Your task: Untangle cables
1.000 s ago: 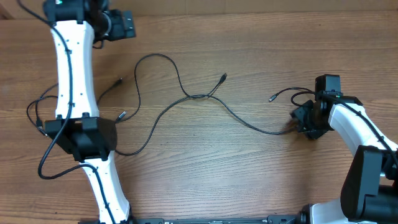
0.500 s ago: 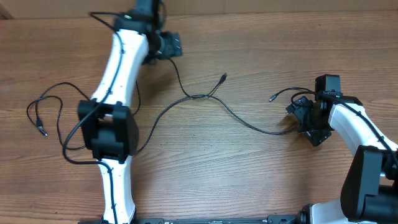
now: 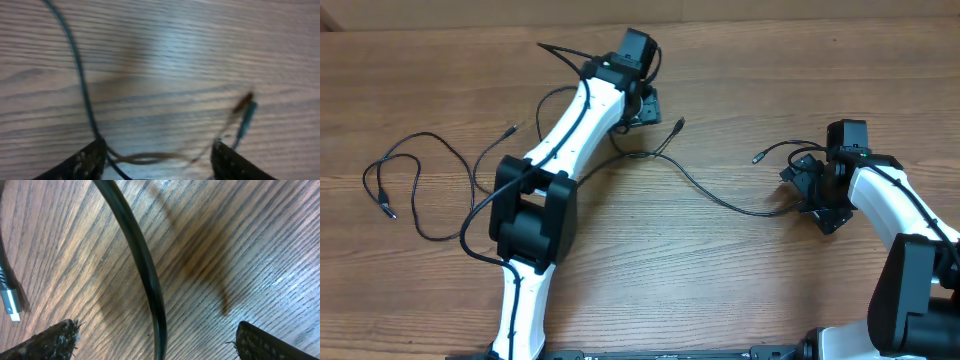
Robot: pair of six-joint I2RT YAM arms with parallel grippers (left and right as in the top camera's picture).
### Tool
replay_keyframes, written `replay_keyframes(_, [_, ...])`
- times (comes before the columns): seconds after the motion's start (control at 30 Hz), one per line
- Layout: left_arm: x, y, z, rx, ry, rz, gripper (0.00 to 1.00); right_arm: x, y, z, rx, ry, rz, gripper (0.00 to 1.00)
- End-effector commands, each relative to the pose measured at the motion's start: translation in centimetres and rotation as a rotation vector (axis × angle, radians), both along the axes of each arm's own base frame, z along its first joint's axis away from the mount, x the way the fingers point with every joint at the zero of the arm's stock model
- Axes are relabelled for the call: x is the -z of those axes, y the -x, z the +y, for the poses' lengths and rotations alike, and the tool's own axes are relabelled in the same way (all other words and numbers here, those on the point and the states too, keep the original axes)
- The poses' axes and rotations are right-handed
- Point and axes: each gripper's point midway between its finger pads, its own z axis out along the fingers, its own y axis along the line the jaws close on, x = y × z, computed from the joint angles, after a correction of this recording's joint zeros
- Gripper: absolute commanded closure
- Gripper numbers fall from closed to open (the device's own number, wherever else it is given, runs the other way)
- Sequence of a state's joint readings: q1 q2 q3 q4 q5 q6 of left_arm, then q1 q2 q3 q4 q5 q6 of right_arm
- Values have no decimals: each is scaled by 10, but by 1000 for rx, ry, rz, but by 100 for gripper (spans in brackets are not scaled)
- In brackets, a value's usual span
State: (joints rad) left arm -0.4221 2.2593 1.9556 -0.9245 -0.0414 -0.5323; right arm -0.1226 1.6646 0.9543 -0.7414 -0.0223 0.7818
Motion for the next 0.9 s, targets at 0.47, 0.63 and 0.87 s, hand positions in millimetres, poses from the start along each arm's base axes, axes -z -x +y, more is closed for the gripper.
replay_keyframes(0.47, [27,45,-36,612,-135,64,16,-5,-7,1,-3,6,-43,0])
replay_keyframes(0.63, [46,49,-45,652,-108,49,18,-5,-7,1,-3,6,-43,0])
replay_keyframes(0.87, [55,43,-48,646,-100,11,43,-5,-7,1,-3,5,-43,0])
